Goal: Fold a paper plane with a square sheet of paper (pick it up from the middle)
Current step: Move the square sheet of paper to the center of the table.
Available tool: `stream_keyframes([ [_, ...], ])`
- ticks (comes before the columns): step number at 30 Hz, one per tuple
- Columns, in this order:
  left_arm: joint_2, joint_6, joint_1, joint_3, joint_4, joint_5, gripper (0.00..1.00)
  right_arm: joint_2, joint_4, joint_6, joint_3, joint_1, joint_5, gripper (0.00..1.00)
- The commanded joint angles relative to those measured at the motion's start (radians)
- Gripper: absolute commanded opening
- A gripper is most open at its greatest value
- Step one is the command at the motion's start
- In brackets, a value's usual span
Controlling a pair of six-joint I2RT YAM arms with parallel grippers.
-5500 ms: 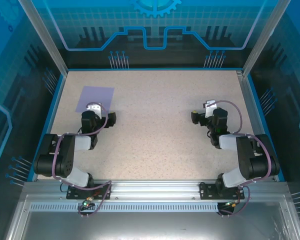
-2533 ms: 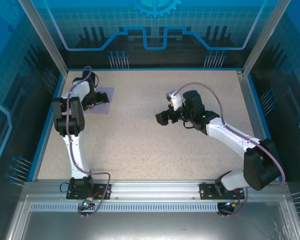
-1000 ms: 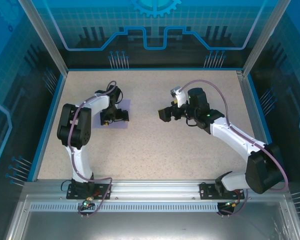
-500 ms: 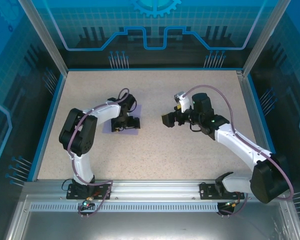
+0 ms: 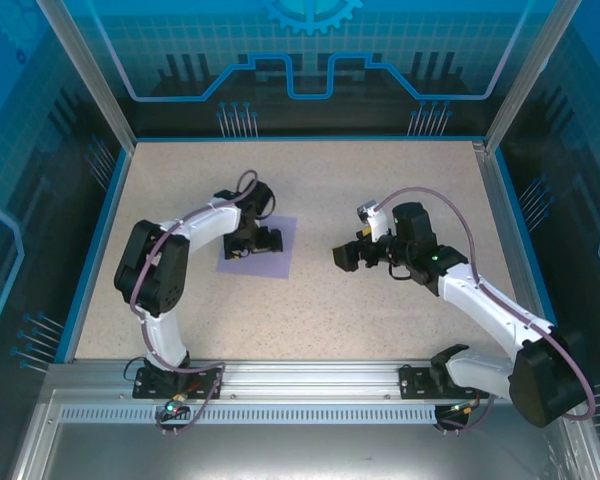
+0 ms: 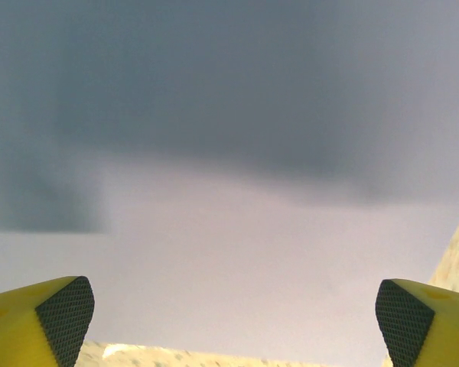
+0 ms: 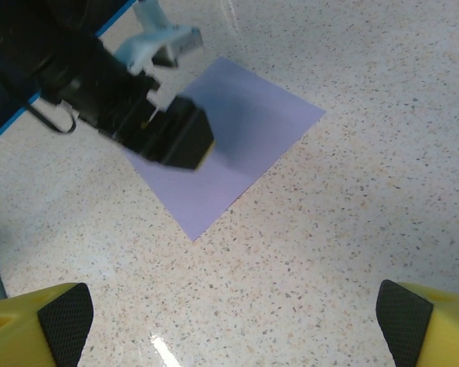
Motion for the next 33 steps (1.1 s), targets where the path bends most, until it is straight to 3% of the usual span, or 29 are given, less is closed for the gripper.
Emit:
stream_keyframes([
  [1, 0.03, 0.064, 0.04, 0.048, -0.002, -0.015, 0.99, -0.013, 0.038, 0.043, -0.029, -0.011, -0.037, 0.99],
  [7, 0.136, 0.061, 0.064, 0.07, 0.036, 0.018, 0.99, -0.007, 0.055, 0.065, -0.031, -0.004, -0.033, 0.99],
  [13, 0.15, 0.005, 0.041, 0.039, 0.042, 0.039, 0.99, 0.026, 0.048, 0.07, -0.019, 0.005, -0.026, 0.99],
  [25, 0.154, -0.206, -0.168, 0.029, -0.058, 0.008, 0.99, 0.056, -0.057, 0.059, 0.021, 0.022, -0.013, 0.99],
  [33, 0.167, -0.436, -0.307, 0.084, -0.078, 0.031, 0.99, 0.035, -0.118, 0.075, -0.009, 0.02, -0.005, 0.99],
])
